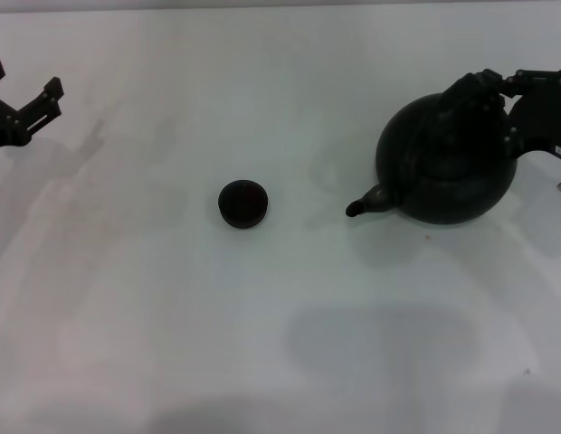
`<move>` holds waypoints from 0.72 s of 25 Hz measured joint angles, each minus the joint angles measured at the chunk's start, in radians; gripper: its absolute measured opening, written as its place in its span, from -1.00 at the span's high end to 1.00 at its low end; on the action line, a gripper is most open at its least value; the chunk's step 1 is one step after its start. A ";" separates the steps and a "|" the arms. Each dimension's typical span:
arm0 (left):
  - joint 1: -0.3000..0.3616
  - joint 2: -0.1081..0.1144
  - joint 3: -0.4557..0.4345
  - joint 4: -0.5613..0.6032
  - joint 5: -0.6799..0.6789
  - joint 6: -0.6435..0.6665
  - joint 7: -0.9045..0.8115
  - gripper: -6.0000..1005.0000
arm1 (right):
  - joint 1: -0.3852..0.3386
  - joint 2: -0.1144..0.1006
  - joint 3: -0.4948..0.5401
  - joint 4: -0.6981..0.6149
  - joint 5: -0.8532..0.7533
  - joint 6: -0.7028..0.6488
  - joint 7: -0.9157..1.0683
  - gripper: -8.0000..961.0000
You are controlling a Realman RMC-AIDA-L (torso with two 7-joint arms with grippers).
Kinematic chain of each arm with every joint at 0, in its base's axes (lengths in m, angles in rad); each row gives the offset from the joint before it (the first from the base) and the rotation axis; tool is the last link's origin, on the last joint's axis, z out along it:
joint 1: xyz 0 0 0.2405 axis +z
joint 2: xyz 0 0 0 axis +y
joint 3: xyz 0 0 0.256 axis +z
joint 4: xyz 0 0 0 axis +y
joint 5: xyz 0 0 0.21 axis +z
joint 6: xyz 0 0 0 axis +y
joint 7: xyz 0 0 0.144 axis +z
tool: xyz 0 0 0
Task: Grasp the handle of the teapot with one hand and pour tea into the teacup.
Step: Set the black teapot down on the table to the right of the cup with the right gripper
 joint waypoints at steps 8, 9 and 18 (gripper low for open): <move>-0.001 0.000 0.002 0.000 0.000 0.001 0.000 -0.74 | 0.029 0.001 0.011 0.052 0.003 0.001 -0.049 0.76; 0.000 0.000 0.002 0.000 0.000 0.001 0.000 -0.74 | 0.035 0.001 0.012 0.062 0.004 0.001 -0.053 0.76; -0.002 -0.003 0.006 -0.005 0.000 0.000 0.000 -0.74 | 0.050 0.002 0.035 0.098 0.005 0.003 -0.096 0.76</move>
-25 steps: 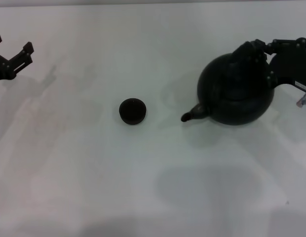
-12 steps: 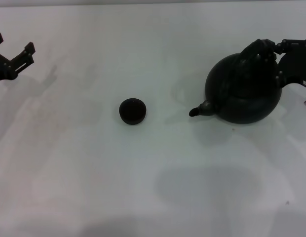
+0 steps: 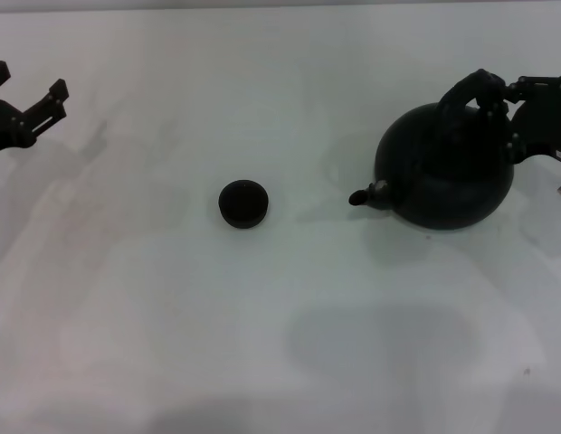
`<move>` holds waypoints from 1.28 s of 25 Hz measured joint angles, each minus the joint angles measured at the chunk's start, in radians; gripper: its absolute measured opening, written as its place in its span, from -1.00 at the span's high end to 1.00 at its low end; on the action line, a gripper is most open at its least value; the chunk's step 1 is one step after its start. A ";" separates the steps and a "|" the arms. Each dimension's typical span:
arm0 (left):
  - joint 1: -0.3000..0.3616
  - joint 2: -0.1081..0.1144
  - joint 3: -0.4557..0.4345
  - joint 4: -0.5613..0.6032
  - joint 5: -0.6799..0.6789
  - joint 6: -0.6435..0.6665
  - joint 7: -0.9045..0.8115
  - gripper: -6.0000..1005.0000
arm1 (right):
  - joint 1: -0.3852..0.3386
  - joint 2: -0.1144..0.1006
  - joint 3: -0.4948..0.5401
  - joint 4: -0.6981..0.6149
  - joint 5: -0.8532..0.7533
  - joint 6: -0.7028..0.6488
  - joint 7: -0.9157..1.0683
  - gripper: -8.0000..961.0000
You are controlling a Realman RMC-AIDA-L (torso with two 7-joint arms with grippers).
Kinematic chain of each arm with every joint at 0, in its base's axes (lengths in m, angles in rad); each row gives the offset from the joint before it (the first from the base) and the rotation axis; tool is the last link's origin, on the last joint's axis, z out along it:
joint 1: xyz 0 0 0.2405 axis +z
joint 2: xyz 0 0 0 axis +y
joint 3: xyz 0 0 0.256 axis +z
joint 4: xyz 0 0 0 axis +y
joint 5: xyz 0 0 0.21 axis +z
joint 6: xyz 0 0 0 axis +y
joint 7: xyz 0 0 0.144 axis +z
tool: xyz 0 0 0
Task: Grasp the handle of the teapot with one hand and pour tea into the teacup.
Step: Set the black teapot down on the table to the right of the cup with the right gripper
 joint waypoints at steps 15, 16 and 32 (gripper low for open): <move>-0.005 -0.002 -0.001 -0.005 0.000 -0.002 0.000 -0.74 | 0.023 0.001 0.046 0.088 0.046 0.019 -0.037 0.75; -0.005 -0.002 -0.001 -0.005 0.000 -0.001 0.000 -0.74 | 0.027 0.001 0.049 0.102 0.061 0.023 -0.044 0.75; -0.007 -0.001 -0.001 -0.007 0.002 0.000 0.000 -0.74 | 0.046 -0.002 0.107 0.228 0.166 0.147 -0.075 -0.20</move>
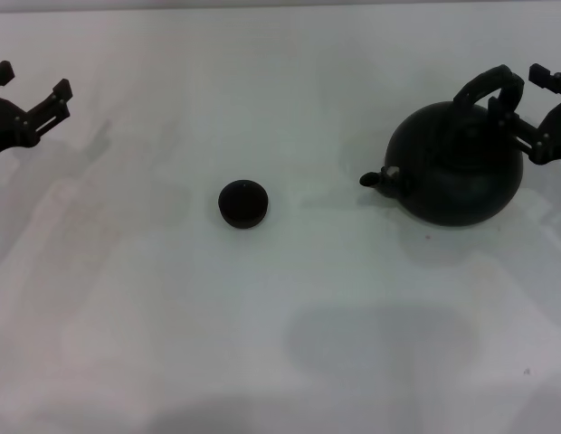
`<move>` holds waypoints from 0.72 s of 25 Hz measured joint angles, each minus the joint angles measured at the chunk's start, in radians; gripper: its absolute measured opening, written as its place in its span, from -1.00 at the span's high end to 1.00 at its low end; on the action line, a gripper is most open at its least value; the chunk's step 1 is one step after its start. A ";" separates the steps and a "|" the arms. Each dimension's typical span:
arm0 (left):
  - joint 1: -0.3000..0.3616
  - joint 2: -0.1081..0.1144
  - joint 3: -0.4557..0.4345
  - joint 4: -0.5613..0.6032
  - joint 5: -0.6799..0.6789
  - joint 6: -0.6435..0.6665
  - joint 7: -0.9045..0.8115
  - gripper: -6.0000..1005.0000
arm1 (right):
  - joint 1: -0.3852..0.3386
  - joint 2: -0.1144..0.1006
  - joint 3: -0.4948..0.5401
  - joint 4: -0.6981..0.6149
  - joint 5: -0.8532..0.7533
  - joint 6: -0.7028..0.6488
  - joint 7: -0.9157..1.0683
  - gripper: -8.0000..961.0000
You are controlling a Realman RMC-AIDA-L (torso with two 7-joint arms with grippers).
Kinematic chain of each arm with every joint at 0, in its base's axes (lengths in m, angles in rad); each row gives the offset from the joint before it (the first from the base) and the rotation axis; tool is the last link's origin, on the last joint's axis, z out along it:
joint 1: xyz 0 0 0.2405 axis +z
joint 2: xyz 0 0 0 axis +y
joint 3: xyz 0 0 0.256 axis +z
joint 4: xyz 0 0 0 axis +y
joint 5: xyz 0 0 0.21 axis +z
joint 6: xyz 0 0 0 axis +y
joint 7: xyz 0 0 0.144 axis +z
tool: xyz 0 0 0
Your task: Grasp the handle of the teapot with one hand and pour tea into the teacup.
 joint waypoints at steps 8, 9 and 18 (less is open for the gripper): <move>0.000 0.003 -0.002 0.000 0.000 0.000 0.002 -0.74 | -0.001 -0.006 0.085 0.081 -0.001 0.137 0.031 -0.74; 0.001 0.003 -0.003 0.000 0.000 0.000 0.002 -0.74 | -0.005 -0.006 0.112 0.098 -0.001 0.159 0.031 -0.75; 0.010 0.005 -0.048 0.026 -0.011 -0.038 0.003 -0.74 | 0.001 -0.006 0.447 0.271 0.000 0.279 0.017 -0.83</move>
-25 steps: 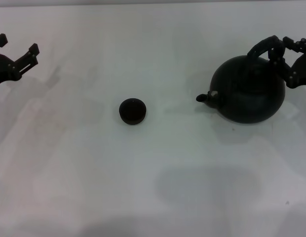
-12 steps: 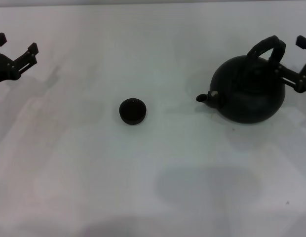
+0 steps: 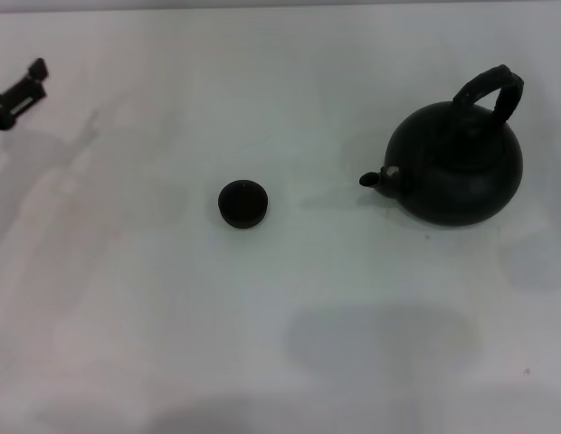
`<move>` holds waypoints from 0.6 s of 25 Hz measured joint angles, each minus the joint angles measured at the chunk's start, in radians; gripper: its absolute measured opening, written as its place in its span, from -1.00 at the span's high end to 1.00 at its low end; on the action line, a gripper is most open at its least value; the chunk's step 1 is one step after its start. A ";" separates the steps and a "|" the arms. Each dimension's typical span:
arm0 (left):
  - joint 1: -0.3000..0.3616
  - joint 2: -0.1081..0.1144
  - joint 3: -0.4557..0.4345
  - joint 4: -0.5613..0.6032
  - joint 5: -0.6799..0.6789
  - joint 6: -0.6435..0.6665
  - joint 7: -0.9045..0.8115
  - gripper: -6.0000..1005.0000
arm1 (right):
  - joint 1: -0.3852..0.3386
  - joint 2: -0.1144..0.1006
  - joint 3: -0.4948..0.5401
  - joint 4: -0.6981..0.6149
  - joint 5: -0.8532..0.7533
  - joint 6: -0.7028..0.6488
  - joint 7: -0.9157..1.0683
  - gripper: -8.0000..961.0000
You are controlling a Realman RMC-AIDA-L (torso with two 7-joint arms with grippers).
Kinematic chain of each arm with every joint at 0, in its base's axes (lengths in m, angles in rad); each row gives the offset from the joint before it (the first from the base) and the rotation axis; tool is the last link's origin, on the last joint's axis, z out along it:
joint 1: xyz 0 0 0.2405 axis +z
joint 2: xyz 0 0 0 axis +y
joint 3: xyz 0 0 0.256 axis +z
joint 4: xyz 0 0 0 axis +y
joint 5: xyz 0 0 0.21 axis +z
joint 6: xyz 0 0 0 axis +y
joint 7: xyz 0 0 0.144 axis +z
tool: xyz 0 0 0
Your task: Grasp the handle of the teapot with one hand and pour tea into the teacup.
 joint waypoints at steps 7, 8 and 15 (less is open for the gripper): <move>-0.013 -0.005 -0.093 -0.019 -0.087 -0.012 0.045 -0.74 | 0.075 0.009 0.187 0.098 0.003 0.049 -0.123 -0.81; -0.015 -0.008 -0.103 -0.030 -0.118 -0.018 0.084 -0.74 | 0.087 0.009 0.210 0.120 0.006 0.062 -0.162 -0.81; -0.041 -0.017 -0.114 -0.148 -0.333 -0.109 0.263 -0.74 | 0.129 0.007 0.363 0.216 0.055 0.120 -0.317 -0.81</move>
